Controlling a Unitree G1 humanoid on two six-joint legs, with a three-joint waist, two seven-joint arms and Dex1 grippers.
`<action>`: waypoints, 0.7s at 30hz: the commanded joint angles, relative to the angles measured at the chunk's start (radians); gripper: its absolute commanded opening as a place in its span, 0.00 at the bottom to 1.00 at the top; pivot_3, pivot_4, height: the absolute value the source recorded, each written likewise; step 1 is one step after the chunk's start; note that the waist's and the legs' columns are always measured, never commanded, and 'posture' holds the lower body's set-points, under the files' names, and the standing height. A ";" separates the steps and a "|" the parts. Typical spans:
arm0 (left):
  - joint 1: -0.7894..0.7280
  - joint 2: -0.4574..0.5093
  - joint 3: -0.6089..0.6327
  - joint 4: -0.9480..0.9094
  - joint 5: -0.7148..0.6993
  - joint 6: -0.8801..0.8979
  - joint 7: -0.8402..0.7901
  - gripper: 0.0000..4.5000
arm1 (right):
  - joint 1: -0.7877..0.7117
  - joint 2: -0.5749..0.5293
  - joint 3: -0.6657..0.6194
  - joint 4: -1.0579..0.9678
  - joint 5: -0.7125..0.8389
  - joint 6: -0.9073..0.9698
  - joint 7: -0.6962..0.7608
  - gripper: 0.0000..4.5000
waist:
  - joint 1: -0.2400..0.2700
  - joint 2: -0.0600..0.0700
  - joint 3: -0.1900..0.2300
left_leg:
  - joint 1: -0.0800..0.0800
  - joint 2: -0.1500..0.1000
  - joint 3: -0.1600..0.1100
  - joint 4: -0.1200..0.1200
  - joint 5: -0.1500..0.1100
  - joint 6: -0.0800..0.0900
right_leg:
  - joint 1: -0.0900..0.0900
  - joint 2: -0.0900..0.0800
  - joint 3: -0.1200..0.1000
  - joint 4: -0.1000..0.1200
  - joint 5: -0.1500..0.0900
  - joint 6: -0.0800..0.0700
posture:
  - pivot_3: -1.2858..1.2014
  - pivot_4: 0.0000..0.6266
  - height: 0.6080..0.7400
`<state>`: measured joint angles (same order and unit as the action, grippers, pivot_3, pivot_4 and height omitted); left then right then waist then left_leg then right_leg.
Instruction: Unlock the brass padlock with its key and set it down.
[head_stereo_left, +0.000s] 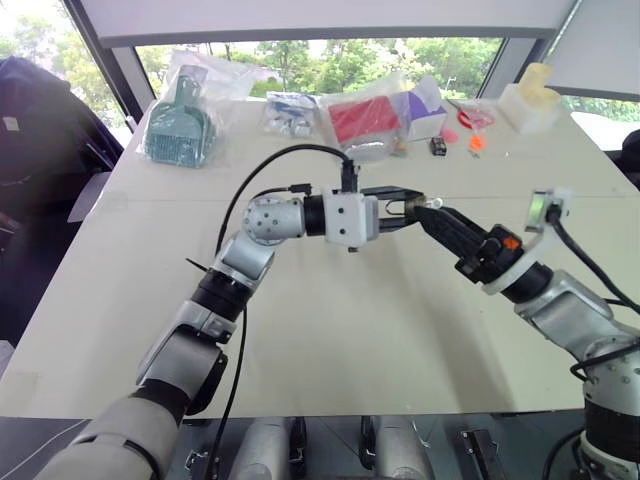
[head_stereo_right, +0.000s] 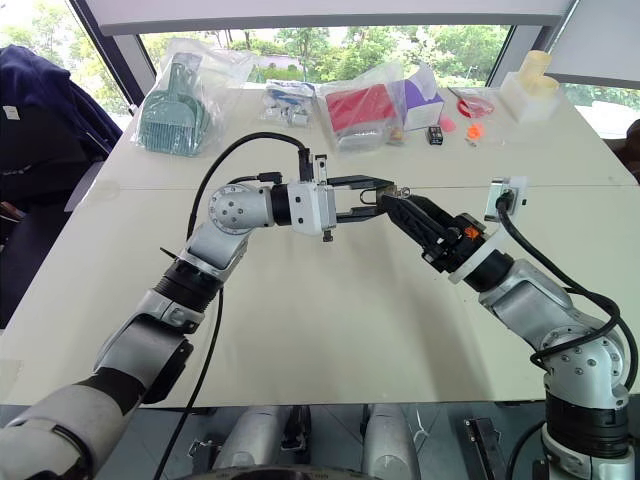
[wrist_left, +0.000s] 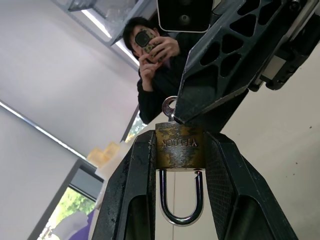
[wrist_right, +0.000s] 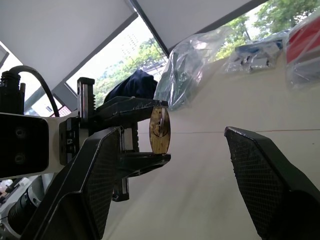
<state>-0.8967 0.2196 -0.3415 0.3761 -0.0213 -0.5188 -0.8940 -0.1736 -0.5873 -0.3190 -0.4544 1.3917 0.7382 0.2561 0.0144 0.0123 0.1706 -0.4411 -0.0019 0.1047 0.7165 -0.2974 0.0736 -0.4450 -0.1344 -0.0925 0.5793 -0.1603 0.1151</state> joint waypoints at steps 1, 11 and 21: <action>-0.010 -0.011 0.011 -0.041 -0.002 -0.020 0.008 0.17 | -0.007 0.007 0.000 -0.019 0.008 -0.004 0.008 0.45 | 0.000 0.000 0.000 | 0.000 0.000 0.000 0.000 0.000 0.000 | 0.000 0.000 0.000 0.000 0.000 0.000 | 0.52 0.24 0.96; -0.001 0.002 0.001 -0.038 0.020 -0.036 -0.003 0.17 | -0.018 0.027 0.025 -0.003 -0.029 -0.008 0.013 0.01 | 0.000 0.000 0.000 | 0.000 0.000 0.000 0.000 0.000 0.000 | 0.000 0.000 0.000 0.000 0.000 0.000 | 0.52 0.24 0.96; 0.017 0.034 0.042 -0.077 -0.096 0.281 -0.099 0.86 | -0.017 0.033 0.022 0.007 -0.073 -0.019 0.011 0.00 | -0.002 0.000 0.000 | 0.000 0.000 0.000 0.000 0.000 0.000 | 0.000 0.000 0.000 0.000 0.000 0.000 | 0.52 0.24 0.96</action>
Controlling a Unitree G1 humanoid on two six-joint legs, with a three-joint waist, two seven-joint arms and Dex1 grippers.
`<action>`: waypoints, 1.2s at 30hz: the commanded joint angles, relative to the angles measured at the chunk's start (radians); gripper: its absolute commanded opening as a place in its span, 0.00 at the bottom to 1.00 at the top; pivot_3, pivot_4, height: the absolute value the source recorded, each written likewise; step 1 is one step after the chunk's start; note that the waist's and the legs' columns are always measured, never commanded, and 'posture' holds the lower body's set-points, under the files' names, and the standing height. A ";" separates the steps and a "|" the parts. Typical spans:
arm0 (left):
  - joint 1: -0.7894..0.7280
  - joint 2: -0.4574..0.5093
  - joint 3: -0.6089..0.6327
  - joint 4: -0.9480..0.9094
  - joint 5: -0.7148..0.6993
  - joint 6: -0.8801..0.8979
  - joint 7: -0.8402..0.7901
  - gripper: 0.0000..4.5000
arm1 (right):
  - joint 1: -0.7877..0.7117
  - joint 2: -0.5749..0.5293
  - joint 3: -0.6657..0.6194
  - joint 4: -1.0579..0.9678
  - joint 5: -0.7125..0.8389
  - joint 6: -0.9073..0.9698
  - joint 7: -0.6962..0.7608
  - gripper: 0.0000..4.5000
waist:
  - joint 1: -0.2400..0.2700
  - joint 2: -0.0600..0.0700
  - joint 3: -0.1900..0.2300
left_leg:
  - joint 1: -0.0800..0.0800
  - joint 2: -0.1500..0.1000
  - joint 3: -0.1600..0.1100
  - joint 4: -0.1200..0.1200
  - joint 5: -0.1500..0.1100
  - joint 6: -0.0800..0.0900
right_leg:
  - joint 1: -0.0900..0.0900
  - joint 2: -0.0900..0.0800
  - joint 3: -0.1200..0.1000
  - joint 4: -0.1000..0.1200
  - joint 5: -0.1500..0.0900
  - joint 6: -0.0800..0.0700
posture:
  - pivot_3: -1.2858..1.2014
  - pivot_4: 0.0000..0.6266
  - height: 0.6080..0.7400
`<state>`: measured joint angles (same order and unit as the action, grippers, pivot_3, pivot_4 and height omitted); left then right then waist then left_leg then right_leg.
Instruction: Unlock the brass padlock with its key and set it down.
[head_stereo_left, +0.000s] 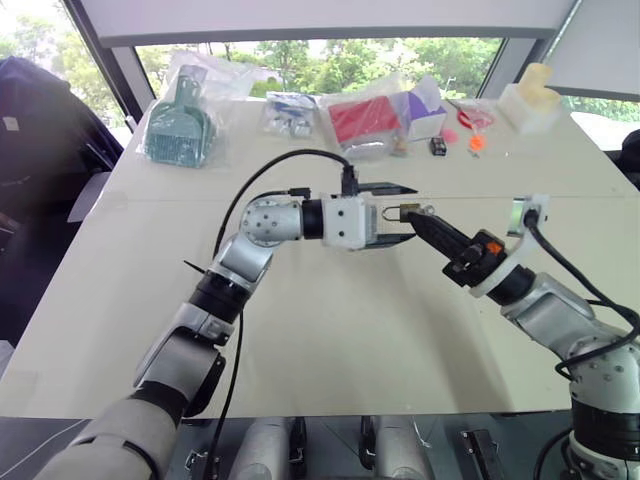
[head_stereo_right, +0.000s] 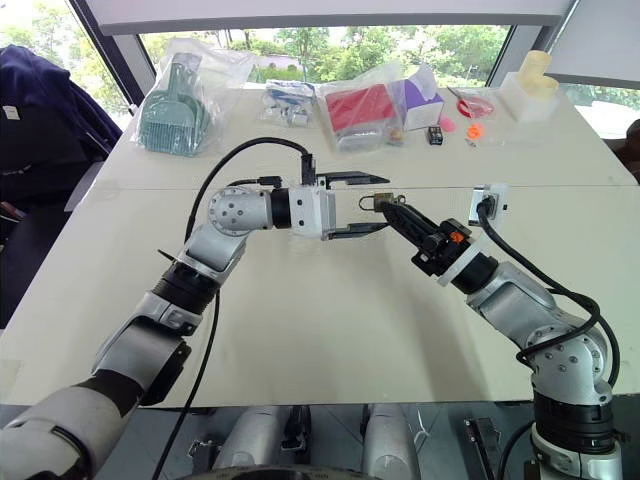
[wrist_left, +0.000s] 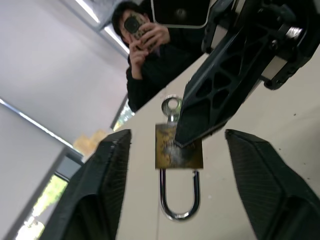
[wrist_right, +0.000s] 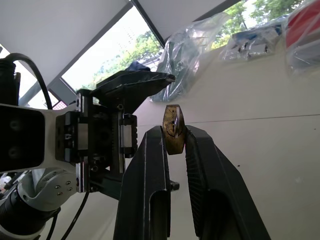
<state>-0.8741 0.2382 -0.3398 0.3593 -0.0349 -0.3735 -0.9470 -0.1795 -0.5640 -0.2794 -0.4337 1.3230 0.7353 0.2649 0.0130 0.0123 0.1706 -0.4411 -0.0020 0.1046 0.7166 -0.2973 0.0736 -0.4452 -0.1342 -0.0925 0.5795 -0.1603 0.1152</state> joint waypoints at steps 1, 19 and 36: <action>-0.012 0.020 0.054 -0.070 -0.109 0.192 -0.057 0.86 | -0.012 0.011 -0.020 -0.011 -0.009 -0.017 0.001 0.00 | 0.000 0.000 0.000 | 0.000 0.000 0.000 0.000 0.000 0.000 | 0.000 0.000 0.000 0.000 0.000 0.000 | 0.52 0.24 0.96; -0.114 -0.044 0.103 0.155 -0.026 0.119 0.017 0.86 | -0.014 0.046 -0.005 -0.047 0.004 -0.006 -0.010 0.00 | 0.002 0.000 0.000 | 0.000 -0.001 0.000 0.000 0.000 0.000 | 0.000 0.000 0.000 0.000 0.000 0.000 | 0.52 0.24 0.96; -0.134 -0.068 0.122 0.257 0.013 0.042 0.109 0.86 | 0.020 0.071 0.009 -0.057 -0.001 -0.005 -0.019 0.00 | 0.000 -0.001 0.000 | 0.000 0.000 0.000 0.000 0.000 0.000 | 0.000 0.000 0.000 0.000 0.000 0.000 | 0.52 0.24 0.96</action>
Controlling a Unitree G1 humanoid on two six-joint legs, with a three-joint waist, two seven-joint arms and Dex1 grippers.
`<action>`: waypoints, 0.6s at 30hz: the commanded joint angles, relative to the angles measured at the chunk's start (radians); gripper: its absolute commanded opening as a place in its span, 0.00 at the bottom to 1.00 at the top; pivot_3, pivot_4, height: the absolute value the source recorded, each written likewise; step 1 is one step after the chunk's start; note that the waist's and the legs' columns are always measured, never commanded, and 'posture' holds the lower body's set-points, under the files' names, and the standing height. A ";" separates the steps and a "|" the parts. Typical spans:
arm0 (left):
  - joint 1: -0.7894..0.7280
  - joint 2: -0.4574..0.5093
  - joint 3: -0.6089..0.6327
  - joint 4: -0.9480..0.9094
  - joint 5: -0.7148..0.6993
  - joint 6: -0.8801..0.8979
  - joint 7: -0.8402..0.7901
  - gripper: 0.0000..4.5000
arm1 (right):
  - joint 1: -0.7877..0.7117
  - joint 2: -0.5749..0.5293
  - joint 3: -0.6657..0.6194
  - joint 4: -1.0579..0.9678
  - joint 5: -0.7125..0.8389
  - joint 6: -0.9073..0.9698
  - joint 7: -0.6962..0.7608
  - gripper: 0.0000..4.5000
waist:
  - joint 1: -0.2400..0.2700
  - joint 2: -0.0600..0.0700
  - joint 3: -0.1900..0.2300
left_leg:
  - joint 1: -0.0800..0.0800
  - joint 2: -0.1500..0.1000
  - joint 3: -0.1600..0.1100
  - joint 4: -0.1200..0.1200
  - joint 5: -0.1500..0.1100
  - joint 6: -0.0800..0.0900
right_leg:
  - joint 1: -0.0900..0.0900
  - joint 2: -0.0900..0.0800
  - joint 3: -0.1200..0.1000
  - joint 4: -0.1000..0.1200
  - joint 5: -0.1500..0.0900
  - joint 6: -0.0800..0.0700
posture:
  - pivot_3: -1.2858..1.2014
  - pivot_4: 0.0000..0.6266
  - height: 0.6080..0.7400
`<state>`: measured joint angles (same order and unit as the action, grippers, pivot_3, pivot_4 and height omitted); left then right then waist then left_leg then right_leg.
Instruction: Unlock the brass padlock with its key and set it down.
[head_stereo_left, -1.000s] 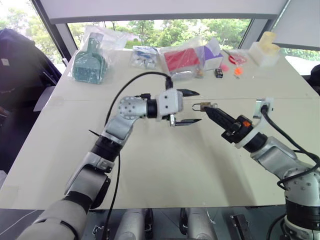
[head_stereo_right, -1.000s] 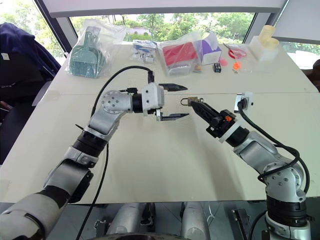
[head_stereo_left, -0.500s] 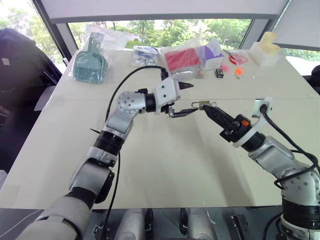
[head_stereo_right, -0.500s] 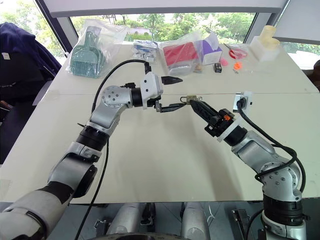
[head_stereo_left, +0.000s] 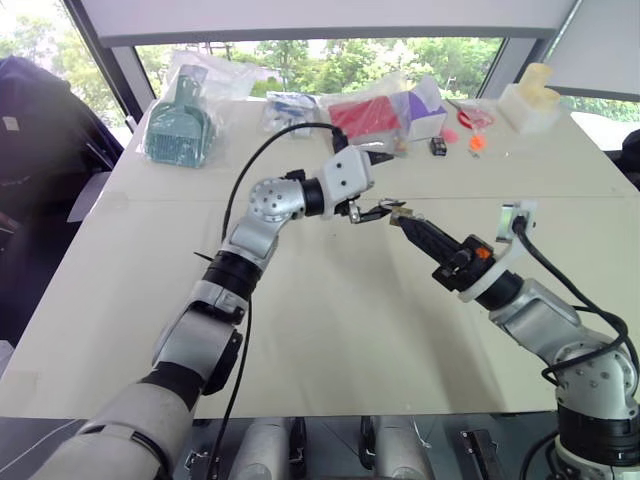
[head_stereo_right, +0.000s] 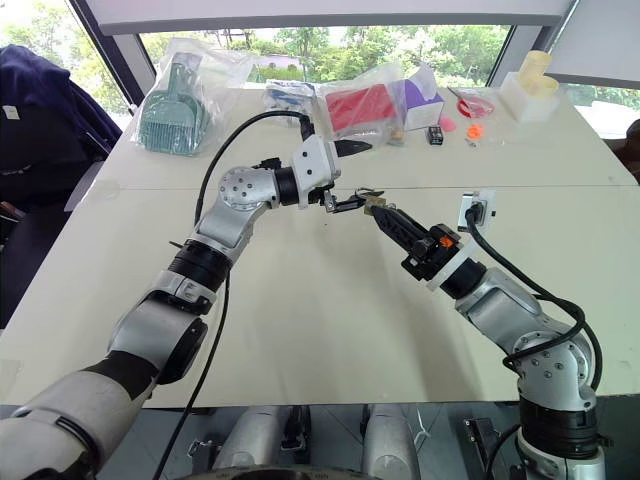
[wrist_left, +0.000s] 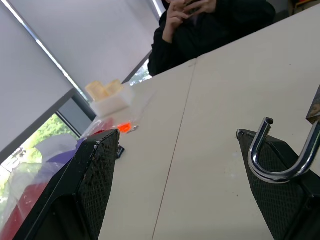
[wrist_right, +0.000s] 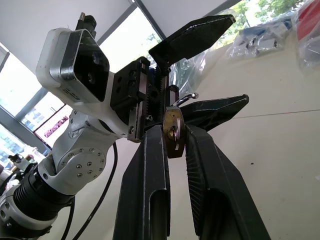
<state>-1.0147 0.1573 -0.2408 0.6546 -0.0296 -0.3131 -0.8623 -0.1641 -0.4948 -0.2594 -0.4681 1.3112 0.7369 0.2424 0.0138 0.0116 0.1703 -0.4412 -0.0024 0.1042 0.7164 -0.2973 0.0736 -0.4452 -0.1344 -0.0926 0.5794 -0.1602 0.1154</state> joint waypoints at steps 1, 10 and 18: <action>0.018 0.020 0.026 -0.045 0.008 -0.010 0.030 0.86 | 0.006 0.003 -0.012 -0.018 0.011 -0.007 0.002 0.00 | -0.001 0.000 0.000 | 0.000 0.000 0.000 0.000 0.000 0.000 | 0.000 0.000 0.000 0.000 0.000 0.000 | 0.52 0.24 0.96; 0.187 0.156 0.025 -0.201 -0.009 0.163 -0.029 0.86 | 0.036 -0.010 -0.021 0.119 -0.017 0.045 -0.069 0.00 | -0.001 0.000 0.000 | 0.000 0.000 0.000 0.000 0.000 0.000 | 0.000 0.000 0.000 0.000 0.000 0.000 | 0.52 0.24 0.96; 0.321 0.217 0.061 -0.475 -0.119 0.493 -0.072 0.86 | -0.015 0.044 -0.023 0.312 -0.014 0.113 -0.084 0.00 | -0.003 0.000 0.000 | 0.000 0.000 0.000 0.000 0.000 -0.001 | 0.000 0.000 0.000 0.000 0.000 -0.001 | 0.52 0.24 0.96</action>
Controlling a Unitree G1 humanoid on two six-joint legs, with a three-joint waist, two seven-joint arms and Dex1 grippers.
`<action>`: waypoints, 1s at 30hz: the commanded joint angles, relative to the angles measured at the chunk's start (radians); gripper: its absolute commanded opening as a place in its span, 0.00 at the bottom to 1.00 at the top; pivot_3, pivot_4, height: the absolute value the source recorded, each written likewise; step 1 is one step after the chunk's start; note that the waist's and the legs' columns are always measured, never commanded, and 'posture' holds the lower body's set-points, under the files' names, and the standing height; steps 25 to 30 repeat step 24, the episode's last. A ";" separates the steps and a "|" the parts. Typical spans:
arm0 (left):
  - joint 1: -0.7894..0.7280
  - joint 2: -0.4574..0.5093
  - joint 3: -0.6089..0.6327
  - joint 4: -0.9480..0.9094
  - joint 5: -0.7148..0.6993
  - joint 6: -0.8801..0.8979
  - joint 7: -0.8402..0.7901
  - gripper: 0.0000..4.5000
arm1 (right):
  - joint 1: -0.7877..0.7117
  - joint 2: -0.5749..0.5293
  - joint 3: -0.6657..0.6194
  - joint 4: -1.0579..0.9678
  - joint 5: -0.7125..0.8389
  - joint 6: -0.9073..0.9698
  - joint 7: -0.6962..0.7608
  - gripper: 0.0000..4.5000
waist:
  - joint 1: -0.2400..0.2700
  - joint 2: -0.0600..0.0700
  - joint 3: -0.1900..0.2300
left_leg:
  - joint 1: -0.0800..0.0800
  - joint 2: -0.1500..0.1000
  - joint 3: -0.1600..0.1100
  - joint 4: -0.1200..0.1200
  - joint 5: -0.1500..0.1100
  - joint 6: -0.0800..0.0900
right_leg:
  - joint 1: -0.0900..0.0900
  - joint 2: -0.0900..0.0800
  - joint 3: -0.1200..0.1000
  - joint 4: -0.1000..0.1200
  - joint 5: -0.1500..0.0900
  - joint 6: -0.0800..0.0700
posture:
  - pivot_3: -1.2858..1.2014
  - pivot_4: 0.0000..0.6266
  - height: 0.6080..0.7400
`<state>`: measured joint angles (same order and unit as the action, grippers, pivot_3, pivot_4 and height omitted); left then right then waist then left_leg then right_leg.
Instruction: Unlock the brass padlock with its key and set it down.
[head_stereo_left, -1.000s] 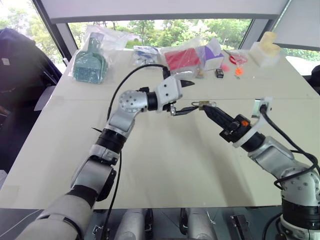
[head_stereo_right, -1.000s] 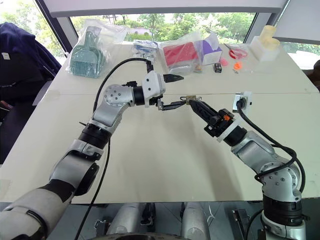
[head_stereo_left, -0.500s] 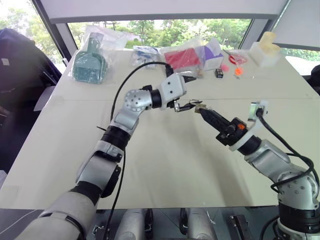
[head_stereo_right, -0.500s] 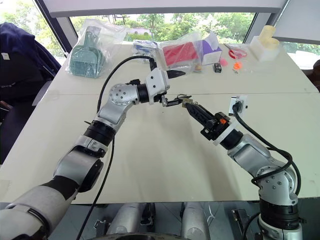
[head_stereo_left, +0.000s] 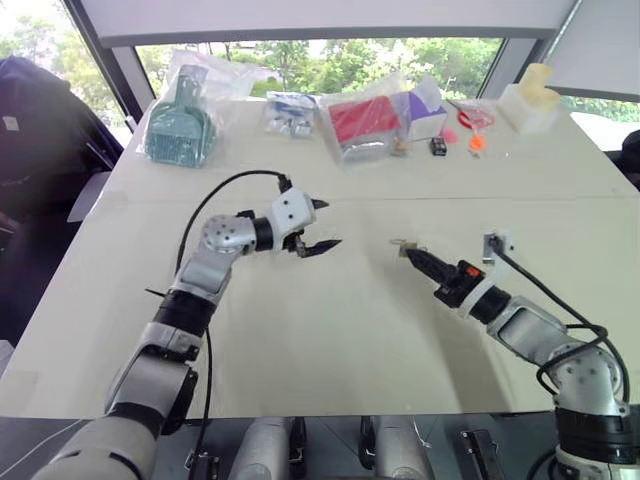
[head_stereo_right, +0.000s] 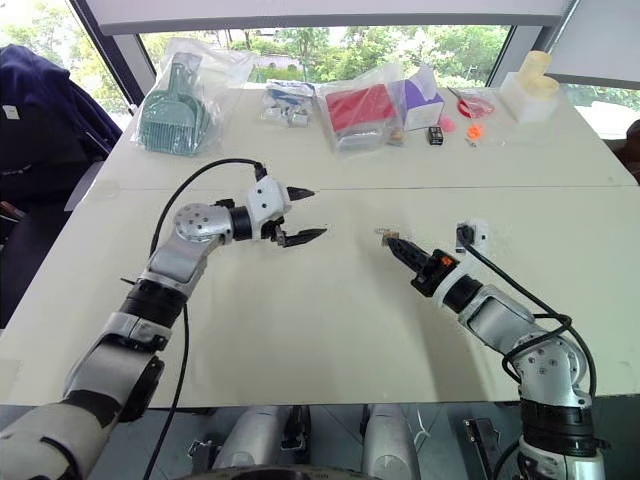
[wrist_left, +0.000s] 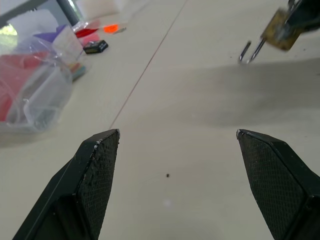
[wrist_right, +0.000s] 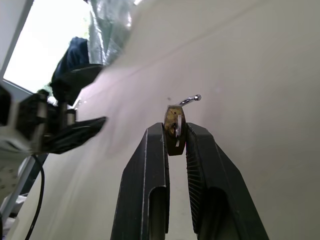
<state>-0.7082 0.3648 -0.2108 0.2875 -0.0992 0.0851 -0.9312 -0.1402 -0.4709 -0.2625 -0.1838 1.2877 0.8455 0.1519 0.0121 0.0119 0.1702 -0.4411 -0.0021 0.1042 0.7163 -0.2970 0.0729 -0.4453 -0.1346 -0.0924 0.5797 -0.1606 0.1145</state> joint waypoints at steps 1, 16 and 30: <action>0.025 0.013 0.033 -0.134 -0.058 0.126 -0.001 0.86 | -0.049 0.027 -0.025 0.048 0.011 0.008 0.007 0.00 | -0.001 0.000 0.000 | 0.000 0.000 0.000 0.000 0.000 0.000 | 0.000 0.000 0.000 0.000 0.000 0.000 | 0.52 0.24 0.96; 0.120 0.078 0.049 -0.294 -0.187 0.418 -0.050 0.87 | 0.065 -0.099 -0.054 -0.011 -0.177 0.045 0.154 0.99 | 0.003 0.001 0.000 | 0.001 0.000 0.000 0.000 0.000 -0.001 | 0.001 0.001 0.000 0.000 0.000 0.000 | 0.52 0.24 0.96; 0.222 0.102 0.065 -0.354 -0.217 0.462 -0.029 0.87 | 0.347 -0.231 -0.218 -0.259 -0.246 -0.024 0.279 0.99 | 0.001 0.001 0.000 | 0.001 0.000 0.000 0.000 0.000 -0.001 | 0.001 0.000 0.000 0.000 -0.002 -0.002 | 0.52 0.24 0.96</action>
